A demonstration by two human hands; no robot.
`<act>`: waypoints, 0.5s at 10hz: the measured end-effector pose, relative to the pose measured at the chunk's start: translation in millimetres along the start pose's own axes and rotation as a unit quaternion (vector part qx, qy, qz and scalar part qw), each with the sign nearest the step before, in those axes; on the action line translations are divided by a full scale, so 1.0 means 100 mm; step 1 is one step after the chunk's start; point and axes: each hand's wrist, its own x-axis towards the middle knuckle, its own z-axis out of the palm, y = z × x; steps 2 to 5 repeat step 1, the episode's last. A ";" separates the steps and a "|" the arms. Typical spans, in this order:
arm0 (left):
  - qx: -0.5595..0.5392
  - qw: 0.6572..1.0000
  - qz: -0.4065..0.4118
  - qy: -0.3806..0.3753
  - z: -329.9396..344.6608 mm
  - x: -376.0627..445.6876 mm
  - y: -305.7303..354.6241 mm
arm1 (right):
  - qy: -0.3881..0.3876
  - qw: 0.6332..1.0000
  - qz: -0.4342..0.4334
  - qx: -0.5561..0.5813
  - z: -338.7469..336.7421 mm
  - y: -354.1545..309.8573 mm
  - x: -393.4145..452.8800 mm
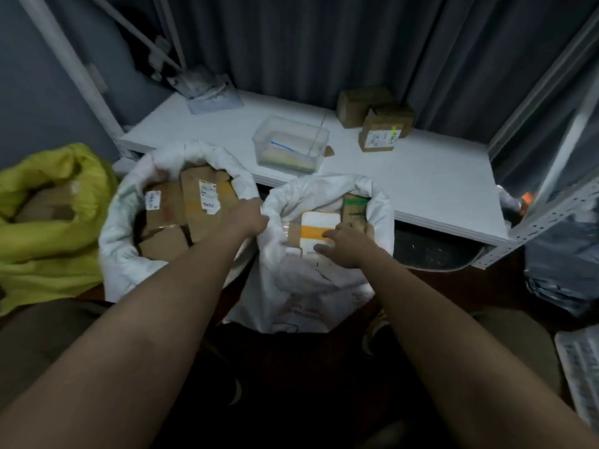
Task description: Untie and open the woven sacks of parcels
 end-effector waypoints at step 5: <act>0.005 0.998 -0.017 0.066 -0.63 -0.29 -0.08 | 0.042 0.998 -0.033 -0.019 -0.47 -0.47 -0.19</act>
